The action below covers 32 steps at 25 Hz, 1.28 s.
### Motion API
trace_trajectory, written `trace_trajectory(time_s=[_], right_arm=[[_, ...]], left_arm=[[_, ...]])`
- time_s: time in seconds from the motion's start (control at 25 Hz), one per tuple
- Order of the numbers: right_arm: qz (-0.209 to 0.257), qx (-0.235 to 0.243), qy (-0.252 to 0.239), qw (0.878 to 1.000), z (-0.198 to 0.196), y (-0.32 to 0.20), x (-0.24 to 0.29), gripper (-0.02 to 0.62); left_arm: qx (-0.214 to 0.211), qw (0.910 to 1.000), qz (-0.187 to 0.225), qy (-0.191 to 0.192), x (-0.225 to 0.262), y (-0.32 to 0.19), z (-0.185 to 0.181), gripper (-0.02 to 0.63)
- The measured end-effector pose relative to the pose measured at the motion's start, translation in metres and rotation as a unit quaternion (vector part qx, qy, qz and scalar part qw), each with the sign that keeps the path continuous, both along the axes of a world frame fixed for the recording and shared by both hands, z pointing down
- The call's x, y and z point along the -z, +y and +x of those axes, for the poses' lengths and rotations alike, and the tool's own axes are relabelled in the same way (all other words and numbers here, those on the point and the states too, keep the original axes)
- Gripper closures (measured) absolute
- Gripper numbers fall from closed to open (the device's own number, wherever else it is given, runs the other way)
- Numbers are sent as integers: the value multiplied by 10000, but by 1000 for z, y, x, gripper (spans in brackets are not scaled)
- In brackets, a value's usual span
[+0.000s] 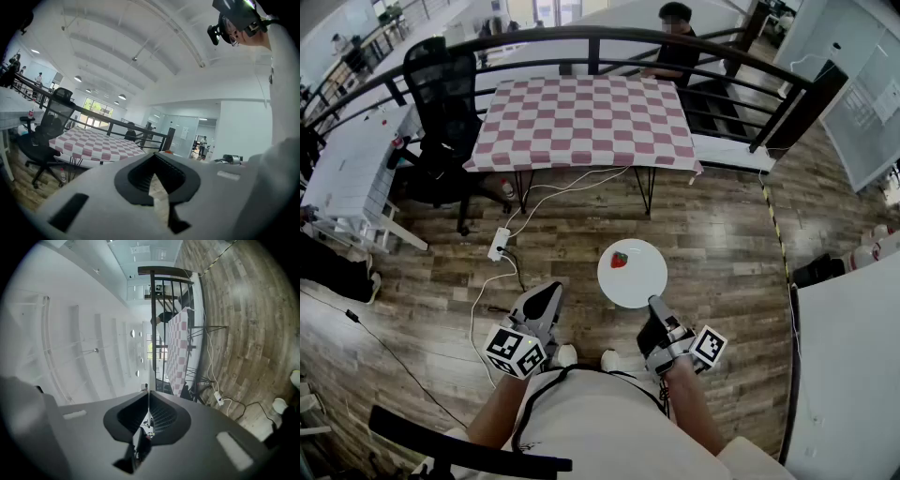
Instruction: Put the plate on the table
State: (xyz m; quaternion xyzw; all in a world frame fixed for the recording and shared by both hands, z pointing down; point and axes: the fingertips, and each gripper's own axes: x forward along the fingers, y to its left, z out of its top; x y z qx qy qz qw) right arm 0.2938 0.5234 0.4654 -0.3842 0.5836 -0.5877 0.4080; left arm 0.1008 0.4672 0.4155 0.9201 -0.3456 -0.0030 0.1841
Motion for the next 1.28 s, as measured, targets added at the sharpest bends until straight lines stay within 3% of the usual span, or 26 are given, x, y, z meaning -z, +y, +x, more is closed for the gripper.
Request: trace_trajectory(time_s=[1.28], right_arm=[[414, 164, 67, 9990, -94, 2, 23, 577]], left_arm=[[42, 9998, 125, 122, -2, 13, -89, 600]])
